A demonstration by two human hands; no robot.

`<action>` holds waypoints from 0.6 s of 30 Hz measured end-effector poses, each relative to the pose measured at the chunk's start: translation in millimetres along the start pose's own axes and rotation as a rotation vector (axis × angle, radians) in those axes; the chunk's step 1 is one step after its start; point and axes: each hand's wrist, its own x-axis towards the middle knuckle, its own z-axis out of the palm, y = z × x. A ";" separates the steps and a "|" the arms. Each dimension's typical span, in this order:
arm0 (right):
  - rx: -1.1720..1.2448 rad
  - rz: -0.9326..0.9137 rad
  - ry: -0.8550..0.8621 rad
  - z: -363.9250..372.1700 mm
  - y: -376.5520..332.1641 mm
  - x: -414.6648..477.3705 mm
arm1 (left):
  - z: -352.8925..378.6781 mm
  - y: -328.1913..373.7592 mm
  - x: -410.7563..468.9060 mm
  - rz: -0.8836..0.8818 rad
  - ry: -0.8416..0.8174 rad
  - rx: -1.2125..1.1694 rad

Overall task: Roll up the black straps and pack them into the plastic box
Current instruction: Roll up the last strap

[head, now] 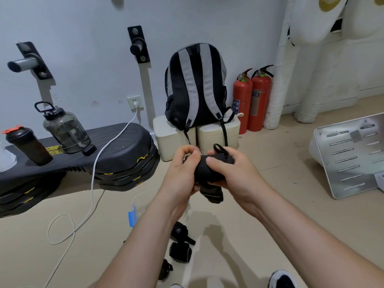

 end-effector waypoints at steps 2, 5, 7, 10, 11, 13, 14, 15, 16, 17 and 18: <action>0.060 0.023 0.036 -2.5 -2.9 1.7 | -10.3 1.6 0.2 0.041 -0.147 0.018; 0.225 0.042 0.048 -7.3 -9.3 2.6 | -22.0 2.6 1.0 0.151 -0.245 0.084; 0.265 0.056 0.031 -10.3 -10.3 2.1 | -22.3 4.9 0.8 0.209 -0.195 0.106; 0.334 0.102 0.014 -11.4 -10.3 0.8 | -18.7 5.6 1.7 0.247 -0.131 0.092; 0.371 0.125 0.006 -11.6 -10.4 0.3 | -17.6 5.1 2.6 0.254 -0.112 0.101; 0.422 0.174 -0.004 -12.7 -11.5 -0.3 | -15.7 4.5 2.6 0.252 -0.085 0.119; 0.423 0.195 -0.006 -13.5 -12.2 -0.2 | -14.7 3.9 2.2 0.245 -0.078 0.120; 0.425 0.209 -0.010 -14.0 -12.7 -0.1 | -14.1 2.8 2.0 0.236 -0.072 0.119; 0.435 0.215 -0.010 -14.6 -12.9 -0.2 | -13.5 1.8 1.6 0.225 -0.069 0.118; 0.445 0.213 -0.006 -15.2 -12.7 0.2 | -13.0 0.3 2.1 0.214 -0.066 0.117; 0.444 0.206 0.008 -15.4 -12.2 0.8 | -12.6 -1.5 2.9 0.202 -0.061 0.117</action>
